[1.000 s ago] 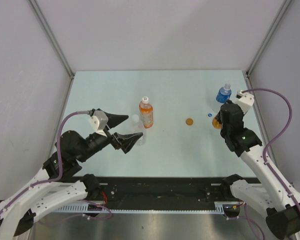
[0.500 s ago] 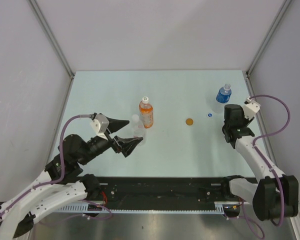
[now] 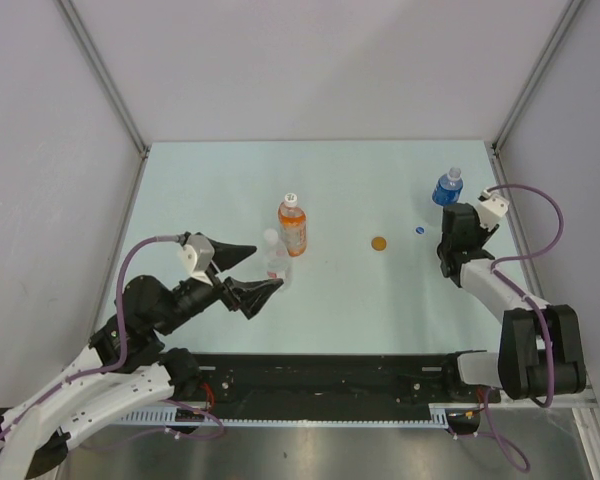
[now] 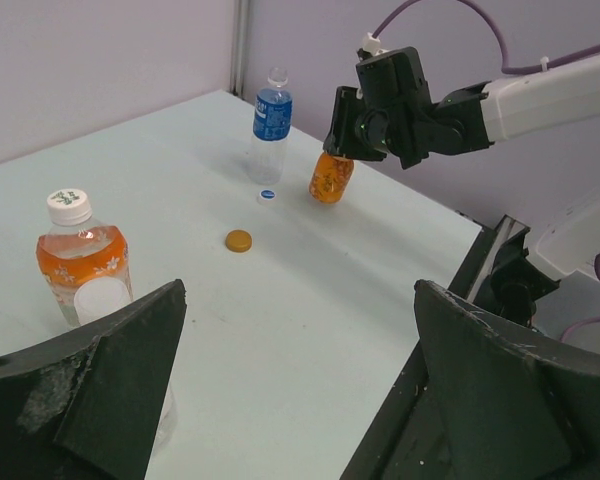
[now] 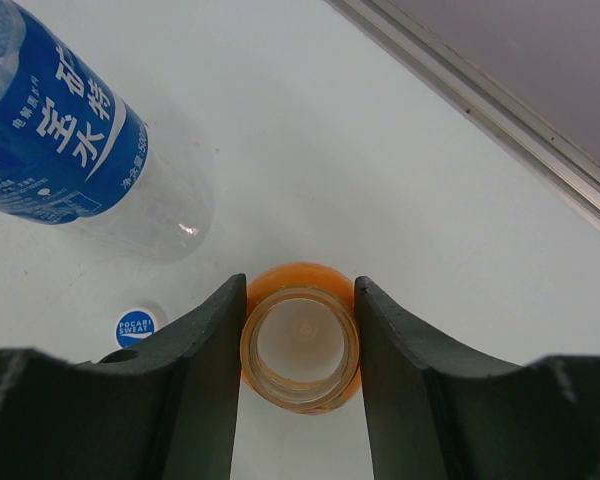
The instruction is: Fold the napkin into a case and place the utensils inside
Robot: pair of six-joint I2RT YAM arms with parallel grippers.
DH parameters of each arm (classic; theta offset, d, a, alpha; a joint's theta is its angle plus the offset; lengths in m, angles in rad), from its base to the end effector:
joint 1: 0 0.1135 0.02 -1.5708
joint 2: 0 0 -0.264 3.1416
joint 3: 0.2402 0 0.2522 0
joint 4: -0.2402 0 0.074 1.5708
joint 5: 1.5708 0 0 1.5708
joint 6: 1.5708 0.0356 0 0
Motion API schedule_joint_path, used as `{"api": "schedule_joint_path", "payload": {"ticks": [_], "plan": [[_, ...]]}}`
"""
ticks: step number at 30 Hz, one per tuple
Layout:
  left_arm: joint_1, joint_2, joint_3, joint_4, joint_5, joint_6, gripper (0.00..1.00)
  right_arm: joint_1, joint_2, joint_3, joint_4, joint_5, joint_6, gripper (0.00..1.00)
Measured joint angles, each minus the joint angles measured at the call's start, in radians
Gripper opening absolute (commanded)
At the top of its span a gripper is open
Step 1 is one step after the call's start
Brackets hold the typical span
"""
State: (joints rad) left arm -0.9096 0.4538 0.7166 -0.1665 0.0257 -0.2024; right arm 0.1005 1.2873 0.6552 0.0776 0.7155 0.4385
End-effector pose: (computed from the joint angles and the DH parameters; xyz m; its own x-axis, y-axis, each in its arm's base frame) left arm 0.0685 -0.0896 0.3613 -0.1039 -0.1937 -0.9755 0.8002 0.5663 -0.1977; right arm 0.2660 0.0033 0.2175 -0.2708 0.2948 -0.9164 0.6563 0.7530 0.0483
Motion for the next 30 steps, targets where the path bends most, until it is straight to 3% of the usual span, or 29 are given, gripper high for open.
{"api": "schedule_joint_path", "payload": {"ticks": [11,14,18,21,30], "plan": [[0.0,0.0,-0.014,0.005,0.0,-0.007,1.0,-0.002,0.076,-0.006,0.09,-0.009,-0.013,0.0],[0.0,0.004,-0.016,0.007,0.0,-0.008,1.0,-0.006,0.087,-0.006,0.1,-0.02,-0.012,0.08],[0.0,0.005,-0.018,0.007,0.0,-0.009,1.0,-0.009,0.091,-0.006,0.108,-0.025,-0.011,0.36],[0.0,0.008,-0.018,0.008,0.0,-0.011,1.0,-0.011,0.091,-0.006,0.108,-0.027,-0.01,0.51],[0.0,0.018,-0.018,0.012,0.004,-0.027,1.0,-0.011,0.09,-0.006,0.069,-0.048,0.002,0.68]]}}
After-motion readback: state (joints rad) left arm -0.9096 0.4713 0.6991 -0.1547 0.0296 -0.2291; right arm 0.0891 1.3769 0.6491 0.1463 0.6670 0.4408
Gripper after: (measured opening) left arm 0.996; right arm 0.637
